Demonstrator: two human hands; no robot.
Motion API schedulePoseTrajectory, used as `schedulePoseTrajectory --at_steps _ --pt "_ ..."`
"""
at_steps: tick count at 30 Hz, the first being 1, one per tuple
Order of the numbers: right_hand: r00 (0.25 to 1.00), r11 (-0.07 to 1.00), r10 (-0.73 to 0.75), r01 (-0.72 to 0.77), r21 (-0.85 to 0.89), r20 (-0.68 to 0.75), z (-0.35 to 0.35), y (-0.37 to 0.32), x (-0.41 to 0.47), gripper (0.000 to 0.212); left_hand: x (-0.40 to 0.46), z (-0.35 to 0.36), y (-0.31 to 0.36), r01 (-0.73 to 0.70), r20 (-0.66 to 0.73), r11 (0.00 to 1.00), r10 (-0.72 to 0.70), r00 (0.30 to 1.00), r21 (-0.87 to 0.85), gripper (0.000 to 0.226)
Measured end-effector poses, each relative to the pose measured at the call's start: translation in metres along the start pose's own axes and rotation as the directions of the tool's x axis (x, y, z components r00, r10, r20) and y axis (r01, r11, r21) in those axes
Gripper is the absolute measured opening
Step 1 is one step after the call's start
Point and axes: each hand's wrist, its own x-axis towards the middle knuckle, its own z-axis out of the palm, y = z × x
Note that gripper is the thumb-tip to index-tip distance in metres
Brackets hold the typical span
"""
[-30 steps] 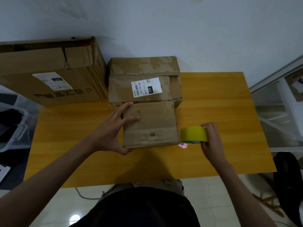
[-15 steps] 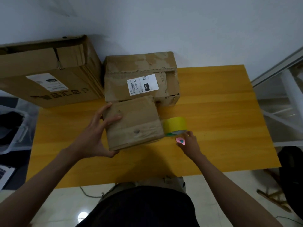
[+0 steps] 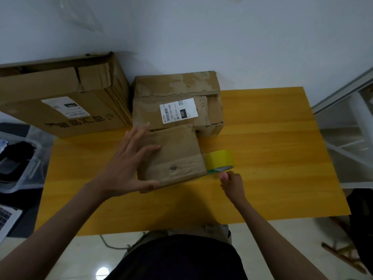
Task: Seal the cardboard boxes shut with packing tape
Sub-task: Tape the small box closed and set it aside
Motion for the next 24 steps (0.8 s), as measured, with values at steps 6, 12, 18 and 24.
schedulePoseTrajectory --at_steps 6,12,18,24 --pt "0.958 0.950 0.066 0.025 0.311 -0.280 -0.069 -0.042 -0.046 0.017 0.106 0.000 0.069 -0.023 0.232 0.999 0.032 0.972 -0.043 0.063" --pt "0.973 0.898 -0.062 0.153 0.413 -0.224 -0.097 -0.097 -0.090 0.027 0.206 0.048 0.090 -0.106 0.717 0.992 0.122 0.686 -0.067 0.045" --pt "0.954 0.928 -0.299 0.290 0.233 0.006 -0.089 -0.138 -0.108 0.020 0.230 0.063 0.082 0.000 0.804 0.985 0.142 0.577 -0.175 0.034" --pt "0.944 0.943 -0.330 0.330 -0.035 -0.014 -0.082 -0.159 -0.092 0.038 0.223 0.056 0.075 0.180 0.765 0.933 0.134 0.630 -0.311 0.028"
